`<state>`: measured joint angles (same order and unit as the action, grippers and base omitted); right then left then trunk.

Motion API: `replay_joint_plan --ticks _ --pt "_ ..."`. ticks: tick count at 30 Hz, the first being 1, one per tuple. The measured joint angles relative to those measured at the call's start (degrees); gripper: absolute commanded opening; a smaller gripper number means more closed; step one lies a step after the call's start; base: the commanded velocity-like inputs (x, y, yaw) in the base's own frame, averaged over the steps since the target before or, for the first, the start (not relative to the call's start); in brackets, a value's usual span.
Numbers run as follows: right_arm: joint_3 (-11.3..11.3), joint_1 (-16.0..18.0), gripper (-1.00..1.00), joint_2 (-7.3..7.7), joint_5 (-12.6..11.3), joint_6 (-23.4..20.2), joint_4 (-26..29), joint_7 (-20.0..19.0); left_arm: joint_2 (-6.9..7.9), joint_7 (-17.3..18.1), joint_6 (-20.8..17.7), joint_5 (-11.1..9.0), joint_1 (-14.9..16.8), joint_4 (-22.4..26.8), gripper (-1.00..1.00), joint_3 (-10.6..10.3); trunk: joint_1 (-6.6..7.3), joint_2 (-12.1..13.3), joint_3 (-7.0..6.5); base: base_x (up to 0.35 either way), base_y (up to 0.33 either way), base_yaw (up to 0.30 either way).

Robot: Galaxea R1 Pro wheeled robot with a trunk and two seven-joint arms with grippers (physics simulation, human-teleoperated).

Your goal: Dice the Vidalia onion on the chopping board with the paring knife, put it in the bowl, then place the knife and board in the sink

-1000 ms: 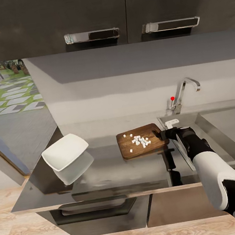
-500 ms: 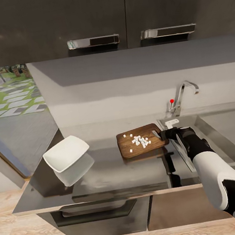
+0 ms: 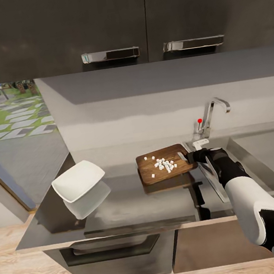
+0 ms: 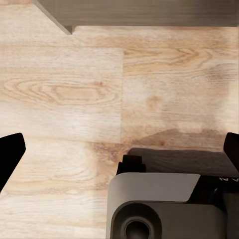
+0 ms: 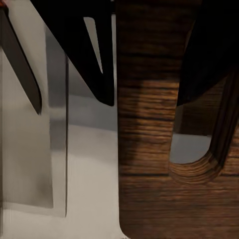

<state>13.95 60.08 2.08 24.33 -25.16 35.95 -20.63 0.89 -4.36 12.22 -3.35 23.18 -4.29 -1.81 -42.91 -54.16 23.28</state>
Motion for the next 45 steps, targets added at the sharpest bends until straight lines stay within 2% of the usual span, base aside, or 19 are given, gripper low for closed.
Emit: replay_joint_plan --ticks 14,45 --pt "0.16 0.0 -1.0 0.06 -0.04 -1.22 0.0 1.73 0.0 -0.02 0.0 0.0 0.0 0.0 1.0 0.01 0.0 0.0 -1.27 0.0 0.0 0.0" --pt "0.11 0.0 -1.0 -0.02 -0.06 -1.31 0.0 1.82 0.0 -0.07 0.0 0.0 0.0 0.02 1.0 0.03 0.0 0.0 -4.07 0.0 0.0 0.0"
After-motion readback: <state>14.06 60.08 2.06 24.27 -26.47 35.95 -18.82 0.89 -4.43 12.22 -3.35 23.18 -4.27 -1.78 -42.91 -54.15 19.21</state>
